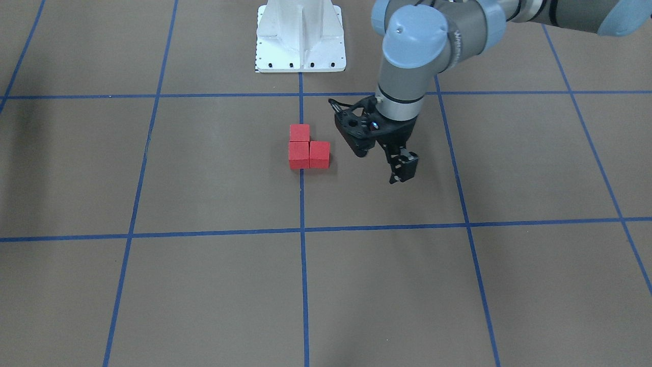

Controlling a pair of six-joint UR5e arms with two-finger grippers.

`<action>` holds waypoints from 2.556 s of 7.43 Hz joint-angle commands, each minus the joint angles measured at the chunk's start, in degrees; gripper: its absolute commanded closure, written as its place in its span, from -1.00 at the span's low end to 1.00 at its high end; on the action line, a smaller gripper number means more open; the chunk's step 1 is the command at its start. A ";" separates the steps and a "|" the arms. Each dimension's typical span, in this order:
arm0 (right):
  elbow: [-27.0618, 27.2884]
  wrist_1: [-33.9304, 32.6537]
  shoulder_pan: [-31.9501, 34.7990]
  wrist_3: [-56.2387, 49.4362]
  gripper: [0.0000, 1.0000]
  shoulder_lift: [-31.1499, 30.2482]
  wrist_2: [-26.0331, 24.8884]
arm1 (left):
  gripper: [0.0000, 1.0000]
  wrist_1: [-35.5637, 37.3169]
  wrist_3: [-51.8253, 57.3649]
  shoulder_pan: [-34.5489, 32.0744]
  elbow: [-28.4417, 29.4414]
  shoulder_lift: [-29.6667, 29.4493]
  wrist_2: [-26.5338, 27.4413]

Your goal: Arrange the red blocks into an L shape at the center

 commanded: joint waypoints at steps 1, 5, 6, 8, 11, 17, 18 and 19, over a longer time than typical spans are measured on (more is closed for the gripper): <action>-0.01 0.00 0.00 -0.08 -1.00 -0.13 0.00 | -1.00 -0.16 -12.86 -8.29 -5.70 10.96 -4.98; -0.10 0.00 0.79 -0.69 -1.00 -1.09 -0.09 | -1.00 -0.60 -2.93 -30.96 -5.10 31.44 -16.88; -0.10 0.00 0.79 -0.70 -1.00 -1.53 -0.09 | -1.00 -0.60 4.46 -37.10 -4.23 35.67 -16.97; -0.10 0.09 1.49 -0.70 -1.00 -2.59 -0.26 | -1.00 -3.82 9.78 -44.08 -3.96 44.90 -17.15; -0.01 0.09 1.85 -0.70 -1.00 -4.08 -0.26 | -1.00 -7.80 11.74 -47.62 -4.84 49.69 -17.50; 0.08 0.09 3.78 -0.69 -1.00 -5.31 -0.35 | -1.00 -7.89 12.09 -47.54 -5.80 49.42 -17.41; 0.34 0.09 3.78 -0.78 -1.00 -5.92 -0.53 | -1.00 -7.98 12.09 -47.45 -5.81 49.42 -17.41; 0.34 0.18 3.69 -0.78 -1.00 -6.10 -0.27 | -1.00 -7.98 12.09 -47.45 -5.81 49.51 -17.41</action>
